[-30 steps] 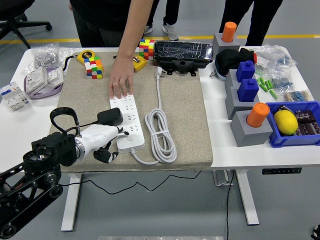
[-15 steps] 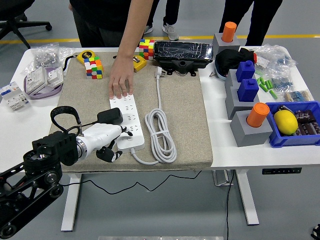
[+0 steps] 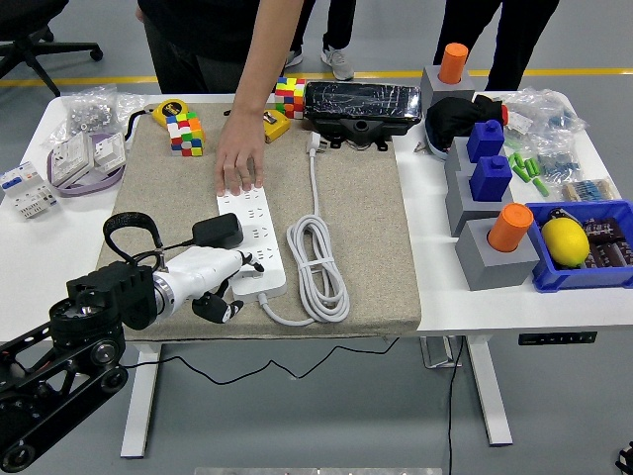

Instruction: Pick up the plug,place it near the board,insert it into the board,press the button

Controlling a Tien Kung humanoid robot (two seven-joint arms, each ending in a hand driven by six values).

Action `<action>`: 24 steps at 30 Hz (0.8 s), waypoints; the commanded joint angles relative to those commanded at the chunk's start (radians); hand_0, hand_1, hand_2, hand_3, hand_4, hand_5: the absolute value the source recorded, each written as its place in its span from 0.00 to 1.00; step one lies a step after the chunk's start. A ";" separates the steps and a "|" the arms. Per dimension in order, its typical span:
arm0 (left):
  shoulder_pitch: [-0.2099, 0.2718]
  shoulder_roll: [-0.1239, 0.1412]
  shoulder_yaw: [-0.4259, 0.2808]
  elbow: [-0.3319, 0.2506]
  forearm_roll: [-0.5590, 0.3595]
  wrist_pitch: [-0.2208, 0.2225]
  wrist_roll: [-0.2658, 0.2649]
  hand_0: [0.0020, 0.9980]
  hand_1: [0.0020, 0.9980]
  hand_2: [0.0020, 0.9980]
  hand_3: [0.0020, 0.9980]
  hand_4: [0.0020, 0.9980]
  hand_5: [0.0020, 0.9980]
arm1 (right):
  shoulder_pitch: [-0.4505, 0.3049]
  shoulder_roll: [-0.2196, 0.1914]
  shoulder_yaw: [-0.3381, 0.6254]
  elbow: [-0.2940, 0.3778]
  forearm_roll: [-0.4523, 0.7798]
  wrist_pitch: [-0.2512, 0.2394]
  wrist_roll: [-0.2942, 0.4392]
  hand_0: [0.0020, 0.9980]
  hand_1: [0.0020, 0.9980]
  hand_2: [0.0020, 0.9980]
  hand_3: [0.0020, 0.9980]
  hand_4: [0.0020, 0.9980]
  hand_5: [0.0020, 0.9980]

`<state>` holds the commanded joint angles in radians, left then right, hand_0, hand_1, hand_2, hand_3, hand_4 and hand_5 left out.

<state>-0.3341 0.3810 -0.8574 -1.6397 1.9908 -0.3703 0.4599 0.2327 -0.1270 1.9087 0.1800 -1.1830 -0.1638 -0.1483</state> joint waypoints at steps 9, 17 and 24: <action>0.003 -0.002 0.004 0.007 -0.004 -0.002 -0.003 0.15 0.01 0.12 0.84 0.58 0.00 | 0.002 0.000 -0.002 0.000 0.003 0.001 0.001 0.78 0.72 0.72 0.75 1.00 0.92; 0.004 -0.004 0.003 0.012 -0.003 0.003 -0.006 0.15 0.01 0.12 0.84 0.58 0.00 | 0.002 0.000 -0.001 0.000 0.001 0.000 0.000 0.78 0.72 0.72 0.75 1.00 0.92; 0.007 -0.003 0.013 0.020 -0.005 0.003 -0.009 0.15 0.01 0.12 0.84 0.58 0.00 | -0.001 -0.001 -0.001 0.000 0.002 -0.001 -0.002 0.78 0.72 0.72 0.75 1.00 0.92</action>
<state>-0.3276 0.3777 -0.8449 -1.6195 1.9854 -0.3668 0.4505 0.2313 -0.1283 1.9077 0.1800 -1.1811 -0.1649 -0.1503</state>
